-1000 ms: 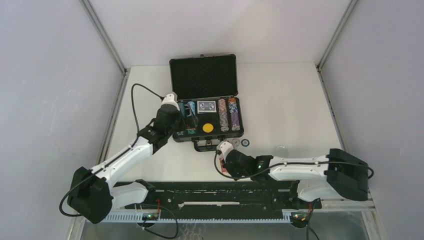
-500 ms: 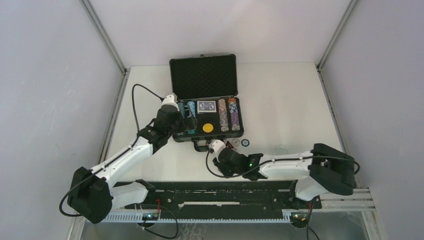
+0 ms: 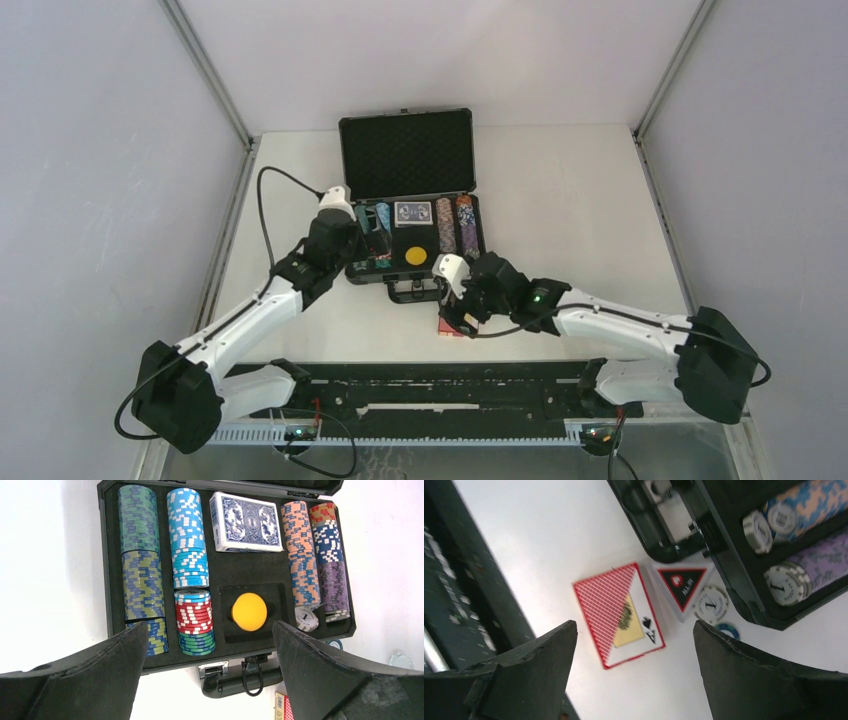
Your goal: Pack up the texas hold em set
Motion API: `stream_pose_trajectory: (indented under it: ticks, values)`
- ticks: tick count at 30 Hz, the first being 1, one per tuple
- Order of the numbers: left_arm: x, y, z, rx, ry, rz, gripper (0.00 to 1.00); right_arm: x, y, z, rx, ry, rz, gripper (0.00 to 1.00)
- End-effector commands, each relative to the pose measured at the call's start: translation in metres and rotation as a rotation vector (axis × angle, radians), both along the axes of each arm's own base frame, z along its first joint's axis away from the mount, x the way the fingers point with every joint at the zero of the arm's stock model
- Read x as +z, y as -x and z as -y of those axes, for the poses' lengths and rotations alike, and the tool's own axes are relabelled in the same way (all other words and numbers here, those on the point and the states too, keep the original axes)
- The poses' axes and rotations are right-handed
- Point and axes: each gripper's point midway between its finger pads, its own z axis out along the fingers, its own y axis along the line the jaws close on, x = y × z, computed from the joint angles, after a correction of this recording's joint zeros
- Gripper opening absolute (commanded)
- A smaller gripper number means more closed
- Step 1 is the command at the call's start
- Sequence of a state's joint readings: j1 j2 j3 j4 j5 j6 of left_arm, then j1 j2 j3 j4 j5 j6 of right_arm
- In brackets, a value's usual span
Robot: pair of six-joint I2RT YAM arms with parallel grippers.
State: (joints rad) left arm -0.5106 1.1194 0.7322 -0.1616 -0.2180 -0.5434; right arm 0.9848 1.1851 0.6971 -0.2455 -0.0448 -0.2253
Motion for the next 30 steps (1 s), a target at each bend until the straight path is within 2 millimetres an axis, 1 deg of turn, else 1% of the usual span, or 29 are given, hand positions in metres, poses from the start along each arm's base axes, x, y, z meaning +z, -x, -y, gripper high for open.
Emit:
stream_pose_trajectory:
  ticks: [1,3,5,8,12,18,21,24,27,30]
  values:
    - [0.007,-0.003,-0.004,0.005,-0.020,0.052,0.98,-0.010,-0.008,0.002,0.135,0.067,0.010,0.94]
    - [0.006,-0.004,-0.004,0.004,-0.022,0.054,0.98,-0.019,-0.018,0.002,0.126,0.083,0.010,0.95]
    - [0.006,-0.006,-0.004,0.007,-0.025,0.061,0.98,-0.032,-0.021,0.001,0.133,0.115,-0.012,0.96]
    - [0.005,-0.007,-0.003,0.002,-0.031,0.054,0.98,-0.050,-0.013,-0.003,0.164,0.154,-0.064,0.99]
    - [0.000,-0.007,-0.006,0.017,-0.042,0.045,0.98,-0.062,-0.011,-0.005,0.165,0.221,-0.062,1.00]
    - [0.000,-0.005,-0.009,0.022,-0.045,0.047,0.98,-0.071,-0.006,-0.002,0.171,0.260,-0.095,1.00]
    - [0.000,-0.005,-0.011,0.029,-0.052,0.050,0.99,-0.076,-0.010,0.000,0.157,0.290,-0.089,1.00]
    - [-0.001,-0.006,-0.012,0.034,-0.058,0.048,0.98,-0.077,-0.008,-0.008,0.191,0.309,-0.113,1.00]
    - [-0.003,-0.006,-0.012,0.033,-0.061,0.042,0.98,-0.073,0.004,-0.023,0.248,0.306,-0.117,1.00]
    - [-0.004,-0.004,-0.014,0.036,-0.064,0.040,0.98,-0.077,0.016,-0.029,0.268,0.324,-0.145,1.00]
